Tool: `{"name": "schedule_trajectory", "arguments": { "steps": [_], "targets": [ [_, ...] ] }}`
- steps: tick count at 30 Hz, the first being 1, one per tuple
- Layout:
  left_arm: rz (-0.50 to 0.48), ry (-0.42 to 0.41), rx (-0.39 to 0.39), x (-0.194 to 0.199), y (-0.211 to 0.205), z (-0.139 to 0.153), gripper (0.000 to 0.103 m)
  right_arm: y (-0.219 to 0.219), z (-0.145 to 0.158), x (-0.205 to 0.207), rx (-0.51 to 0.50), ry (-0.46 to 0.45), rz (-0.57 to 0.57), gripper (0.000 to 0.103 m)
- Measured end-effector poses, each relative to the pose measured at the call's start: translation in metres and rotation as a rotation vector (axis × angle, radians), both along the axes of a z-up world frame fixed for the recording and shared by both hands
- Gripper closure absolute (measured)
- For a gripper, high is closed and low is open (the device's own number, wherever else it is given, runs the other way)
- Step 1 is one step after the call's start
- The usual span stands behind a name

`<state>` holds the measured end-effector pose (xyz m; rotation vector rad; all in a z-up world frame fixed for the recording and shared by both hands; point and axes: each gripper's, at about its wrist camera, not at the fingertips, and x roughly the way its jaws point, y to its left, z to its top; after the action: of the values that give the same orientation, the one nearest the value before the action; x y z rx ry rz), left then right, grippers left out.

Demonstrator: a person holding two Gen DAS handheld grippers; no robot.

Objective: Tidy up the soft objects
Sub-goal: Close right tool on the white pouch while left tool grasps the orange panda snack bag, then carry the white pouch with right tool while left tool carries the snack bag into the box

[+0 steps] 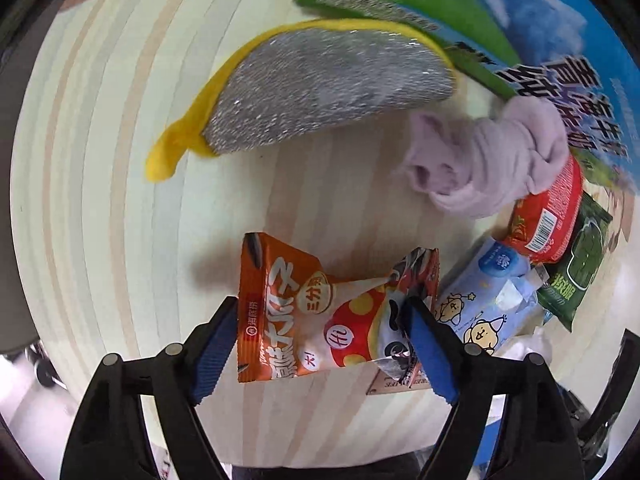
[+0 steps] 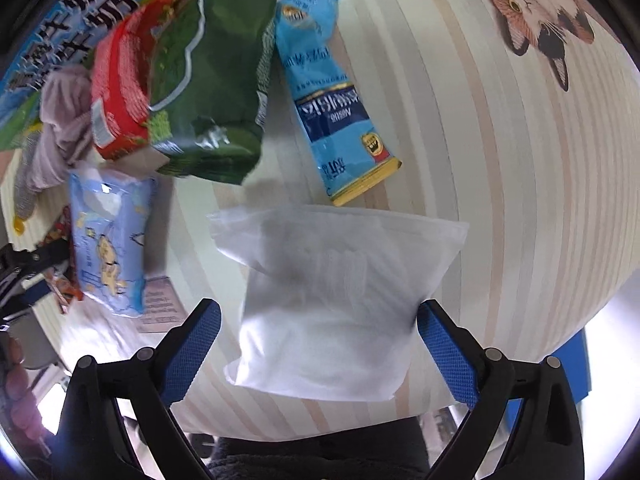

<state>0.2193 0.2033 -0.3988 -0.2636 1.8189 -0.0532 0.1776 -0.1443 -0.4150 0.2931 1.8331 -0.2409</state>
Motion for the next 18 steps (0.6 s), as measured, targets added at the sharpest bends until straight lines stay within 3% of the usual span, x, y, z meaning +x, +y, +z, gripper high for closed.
{"name": "schedule_trajectory", "arguments": {
  "steps": [2, 6, 8, 18],
  "targets": [
    [0.003, -0.014, -0.019, -0.006, -0.012, 0.015, 0.047, 0.005, -0.006, -0.004, -0.04, -0.008, 0.023, 0.013],
    [-0.056, -0.057, 0.025, -0.013, -0.021, 0.034, 0.054, 0.005, 0.002, -0.013, -0.039, -0.04, 0.015, 0.025],
    [-0.061, -0.072, 0.029, -0.016, -0.023, 0.05, 0.056, 0.002, 0.022, -0.017, -0.045, -0.051, 0.022, 0.03],
    [-0.102, -0.206, -0.044, -0.036, -0.02, 0.197, 0.057, -0.003, 0.08, -0.029, -0.013, -0.164, 0.017, 0.036]
  ]
}}
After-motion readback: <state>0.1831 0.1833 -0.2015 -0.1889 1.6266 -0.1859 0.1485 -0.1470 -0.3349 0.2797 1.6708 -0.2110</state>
